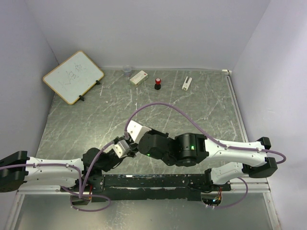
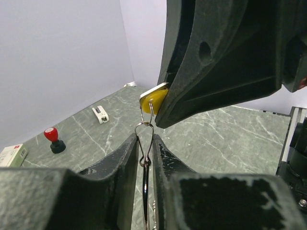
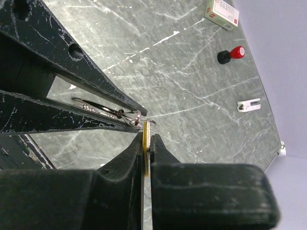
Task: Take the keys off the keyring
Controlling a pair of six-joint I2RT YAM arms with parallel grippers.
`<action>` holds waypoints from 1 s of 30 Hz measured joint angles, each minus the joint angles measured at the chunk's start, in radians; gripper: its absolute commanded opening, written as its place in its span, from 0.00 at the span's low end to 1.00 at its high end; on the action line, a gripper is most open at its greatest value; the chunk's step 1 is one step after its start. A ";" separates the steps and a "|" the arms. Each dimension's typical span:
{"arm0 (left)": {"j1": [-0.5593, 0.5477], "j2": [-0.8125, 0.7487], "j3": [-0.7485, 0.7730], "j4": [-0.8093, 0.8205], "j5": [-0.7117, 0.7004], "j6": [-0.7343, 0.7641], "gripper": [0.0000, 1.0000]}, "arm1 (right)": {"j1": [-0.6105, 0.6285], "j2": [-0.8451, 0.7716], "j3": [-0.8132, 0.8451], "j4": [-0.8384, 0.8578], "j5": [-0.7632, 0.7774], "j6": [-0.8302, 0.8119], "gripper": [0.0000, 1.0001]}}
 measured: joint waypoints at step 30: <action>0.000 0.005 -0.003 0.005 0.000 0.000 0.07 | 0.000 -0.015 -0.017 0.009 0.028 0.010 0.00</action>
